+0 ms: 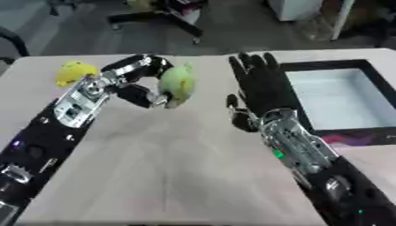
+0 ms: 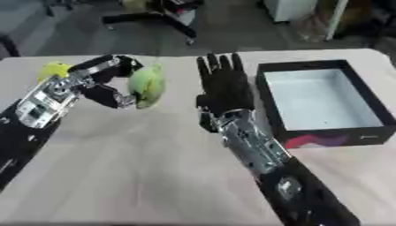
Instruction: Pick up the objects with one hand, pass them to the other hand, and then place them into the box on the other side of the table.
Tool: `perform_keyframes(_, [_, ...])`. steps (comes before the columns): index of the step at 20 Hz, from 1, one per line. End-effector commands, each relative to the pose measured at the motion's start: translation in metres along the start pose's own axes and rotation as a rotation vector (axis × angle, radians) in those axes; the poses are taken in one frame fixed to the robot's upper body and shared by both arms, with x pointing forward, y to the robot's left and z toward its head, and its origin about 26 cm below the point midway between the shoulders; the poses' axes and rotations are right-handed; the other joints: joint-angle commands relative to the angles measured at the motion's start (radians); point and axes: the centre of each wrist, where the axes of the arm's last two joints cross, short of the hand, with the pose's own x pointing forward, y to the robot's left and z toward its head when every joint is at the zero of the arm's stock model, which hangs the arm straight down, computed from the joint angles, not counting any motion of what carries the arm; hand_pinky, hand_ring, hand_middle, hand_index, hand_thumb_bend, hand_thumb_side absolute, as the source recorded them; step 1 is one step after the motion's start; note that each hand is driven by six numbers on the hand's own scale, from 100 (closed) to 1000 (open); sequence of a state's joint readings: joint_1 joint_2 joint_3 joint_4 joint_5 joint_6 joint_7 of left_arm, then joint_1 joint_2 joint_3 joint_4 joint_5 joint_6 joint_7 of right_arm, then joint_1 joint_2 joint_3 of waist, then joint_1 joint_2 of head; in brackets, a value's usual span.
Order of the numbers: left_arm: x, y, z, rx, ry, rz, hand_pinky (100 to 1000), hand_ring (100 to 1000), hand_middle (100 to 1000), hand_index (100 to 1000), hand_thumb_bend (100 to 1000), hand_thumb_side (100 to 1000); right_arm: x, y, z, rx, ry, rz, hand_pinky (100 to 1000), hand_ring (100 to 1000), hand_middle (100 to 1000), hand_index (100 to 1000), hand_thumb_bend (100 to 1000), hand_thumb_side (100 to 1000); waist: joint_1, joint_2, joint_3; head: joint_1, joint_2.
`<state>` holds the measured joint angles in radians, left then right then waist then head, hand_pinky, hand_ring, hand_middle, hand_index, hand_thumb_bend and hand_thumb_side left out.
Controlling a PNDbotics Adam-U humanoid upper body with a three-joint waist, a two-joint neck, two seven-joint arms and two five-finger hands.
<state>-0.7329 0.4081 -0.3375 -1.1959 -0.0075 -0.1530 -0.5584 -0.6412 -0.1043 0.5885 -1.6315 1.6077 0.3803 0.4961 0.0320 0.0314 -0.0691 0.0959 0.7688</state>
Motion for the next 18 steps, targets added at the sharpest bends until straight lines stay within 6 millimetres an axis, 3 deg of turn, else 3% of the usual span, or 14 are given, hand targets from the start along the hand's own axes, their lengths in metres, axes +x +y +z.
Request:
perform_keyframes(1, [0.015,0.009,-0.007,-0.023,-0.034,-0.021,753,491,436,564,152,100,0.003,-0.013,0.000,-0.016,-0.028,0.013,1000,956,950,1000,267,342,0.000,-0.017,0.004,-0.001,0.001])
perform_keyframes(6, [0.024,0.005,-0.018,-0.100,-0.064,0.000,762,499,444,573,156,100,0.008,-0.018,0.001,-0.001,-0.087,-0.005,1000,950,949,1000,359,364,0.000,-0.018,0.007,-0.001,0.001])
perform_keyframes(18, [0.037,0.000,-0.036,-0.189,-0.123,-0.056,768,504,451,580,116,100,0.014,-0.022,0.002,0.019,-0.146,-0.014,1000,938,942,1000,317,295,-0.001,-0.018,0.010,0.006,0.001])
